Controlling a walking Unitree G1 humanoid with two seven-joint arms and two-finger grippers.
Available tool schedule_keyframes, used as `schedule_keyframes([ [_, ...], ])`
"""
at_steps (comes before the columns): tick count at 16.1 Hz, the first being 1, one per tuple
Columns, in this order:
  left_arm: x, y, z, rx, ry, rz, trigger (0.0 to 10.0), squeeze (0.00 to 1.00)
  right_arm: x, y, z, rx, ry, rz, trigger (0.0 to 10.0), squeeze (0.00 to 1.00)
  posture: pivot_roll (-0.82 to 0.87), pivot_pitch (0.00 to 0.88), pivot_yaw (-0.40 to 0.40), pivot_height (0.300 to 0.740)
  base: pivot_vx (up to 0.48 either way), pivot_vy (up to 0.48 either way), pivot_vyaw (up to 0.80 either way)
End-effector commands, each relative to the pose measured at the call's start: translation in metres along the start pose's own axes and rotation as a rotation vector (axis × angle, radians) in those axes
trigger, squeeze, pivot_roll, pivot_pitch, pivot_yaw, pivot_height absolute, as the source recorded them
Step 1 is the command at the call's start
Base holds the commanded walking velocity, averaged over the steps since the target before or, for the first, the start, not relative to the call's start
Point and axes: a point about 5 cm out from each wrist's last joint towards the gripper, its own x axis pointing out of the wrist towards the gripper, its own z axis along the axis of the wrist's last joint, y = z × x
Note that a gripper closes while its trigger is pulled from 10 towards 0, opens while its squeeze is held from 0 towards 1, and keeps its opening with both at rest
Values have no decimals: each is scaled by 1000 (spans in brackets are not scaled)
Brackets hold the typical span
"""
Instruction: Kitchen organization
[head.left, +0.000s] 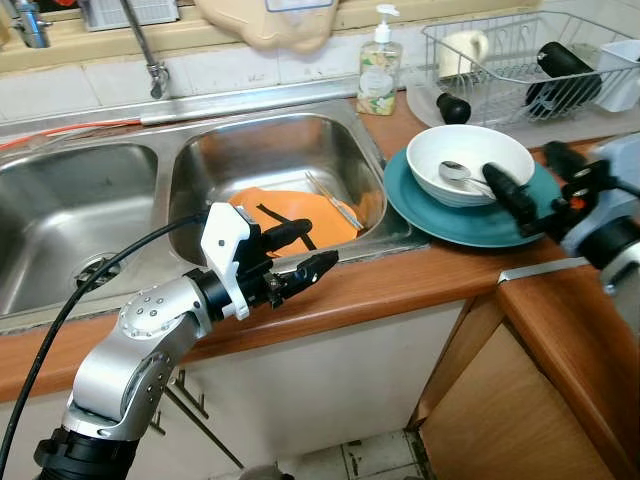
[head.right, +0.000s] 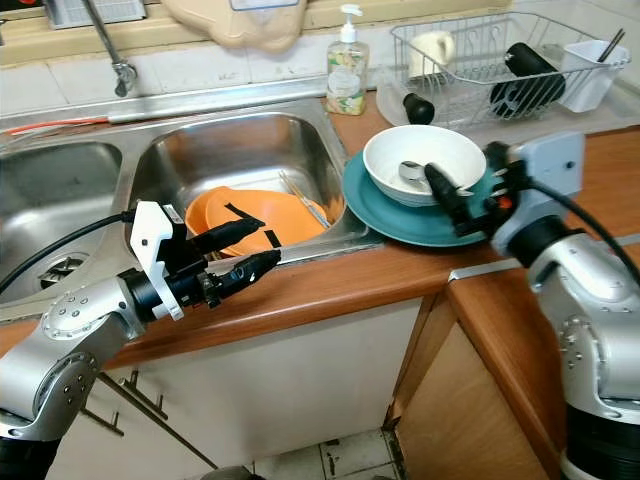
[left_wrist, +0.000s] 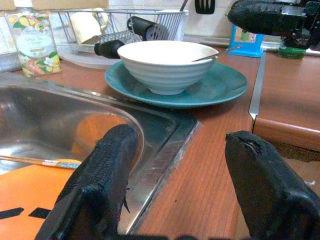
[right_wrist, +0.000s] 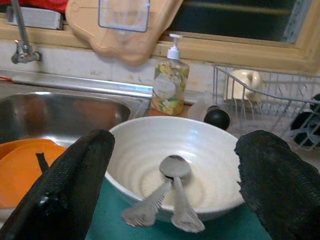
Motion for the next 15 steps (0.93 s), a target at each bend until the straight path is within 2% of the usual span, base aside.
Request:
schedule_keyframes([
  [1,0,0,5,14,-5,-8,10000,0,-3,-6,-2,8,23,-32,10000,0,-46,0,95,740,0,0,0],
  [4,-1,0,5,13,-2,-12,10000,0,-5,-15,-9,68,35,-88,10000,0,-46,0,97,740,0,0,0],
  [5,-1,-1,4,11,1,-17,10000,0,-6,-18,-10,129,8,-104,10000,0,-46,0,97,740,0,0,0],
  [8,-1,-2,3,8,10,-30,10000,0,-7,-17,-23,98,81,-92,10000,0,-47,0,99,740,0,0,0],
  [9,-1,-3,3,8,12,-33,10000,0,-6,-14,-26,94,94,-71,5765,0,-47,0,99,740,0,0,0],
  [10,-1,-3,3,8,13,-34,10000,0,-5,-12,-27,93,95,-52,3294,0,-47,0,99,740,0,0,0],
  [12,-1,-3,3,9,14,-33,10000,0,-2,-8,-27,98,88,-29,2353,0,-47,0,99,740,0,0,0],
  [13,-1,-3,3,9,15,-33,10000,0,0,-7,-26,97,87,-25,2627,0,-44,0,101,740,0,0,0],
  [14,-1,-2,3,10,16,-30,10000,0,3,-7,-26,92,86,-22,2196,0,-44,0,101,740,0,0,0],
  [15,-1,-2,3,11,16,-27,10000,0,5,-8,-26,91,86,-21,1333,0,-44,0,101,740,0,0,0],
])
